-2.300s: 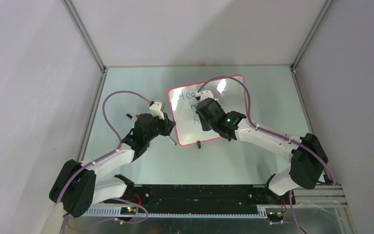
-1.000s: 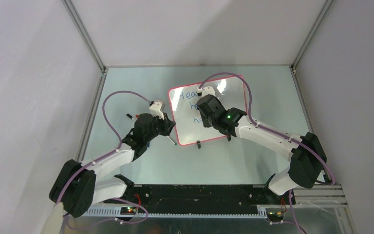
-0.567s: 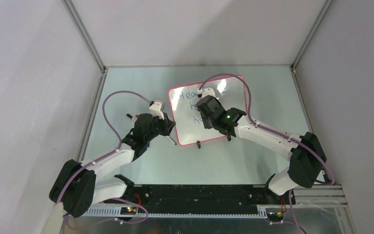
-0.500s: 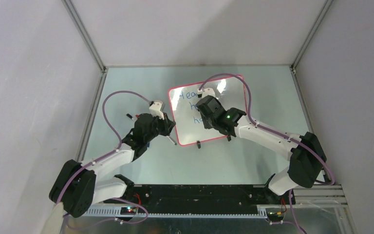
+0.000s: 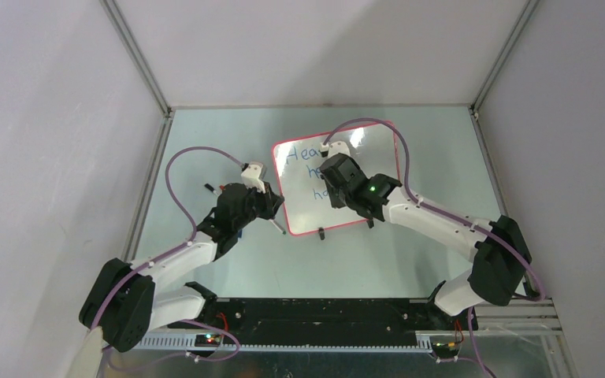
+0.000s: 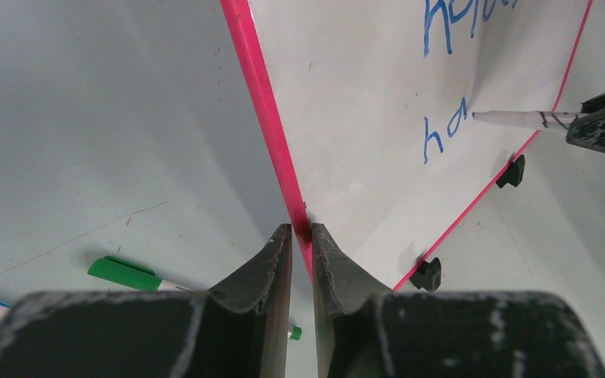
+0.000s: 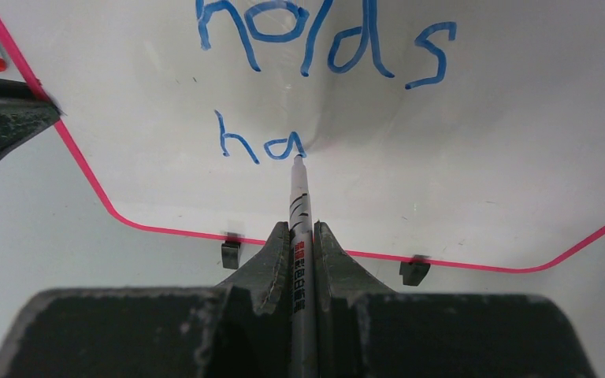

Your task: Write a sentence on the whiteboard

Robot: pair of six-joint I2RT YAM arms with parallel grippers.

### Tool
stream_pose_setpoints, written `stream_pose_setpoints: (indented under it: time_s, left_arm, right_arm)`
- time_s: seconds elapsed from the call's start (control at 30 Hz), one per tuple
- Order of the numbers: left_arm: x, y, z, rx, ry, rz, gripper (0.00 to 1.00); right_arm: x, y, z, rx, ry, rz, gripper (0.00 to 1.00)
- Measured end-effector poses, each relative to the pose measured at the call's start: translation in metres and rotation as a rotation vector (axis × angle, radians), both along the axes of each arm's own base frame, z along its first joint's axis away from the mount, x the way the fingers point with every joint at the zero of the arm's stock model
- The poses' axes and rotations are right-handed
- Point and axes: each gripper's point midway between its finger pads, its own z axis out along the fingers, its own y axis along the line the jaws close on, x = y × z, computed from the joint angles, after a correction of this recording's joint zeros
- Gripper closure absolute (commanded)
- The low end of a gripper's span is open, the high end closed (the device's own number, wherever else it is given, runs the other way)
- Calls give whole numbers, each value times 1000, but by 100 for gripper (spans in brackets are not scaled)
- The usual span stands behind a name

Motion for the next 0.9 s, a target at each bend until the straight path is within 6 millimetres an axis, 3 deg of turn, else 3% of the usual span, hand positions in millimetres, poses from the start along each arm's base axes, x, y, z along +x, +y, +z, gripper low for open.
stream_pose_setpoints:
  time_s: [0.37, 0.9]
  left_arm:
    - [0, 0, 1, -1, -1, 0, 80]
    - [0, 0, 1, -1, -1, 0, 80]
  right_arm:
    - [3, 0, 21, 67, -47, -2, 100]
    - [1, -11, 16, 108, -72, -12, 100]
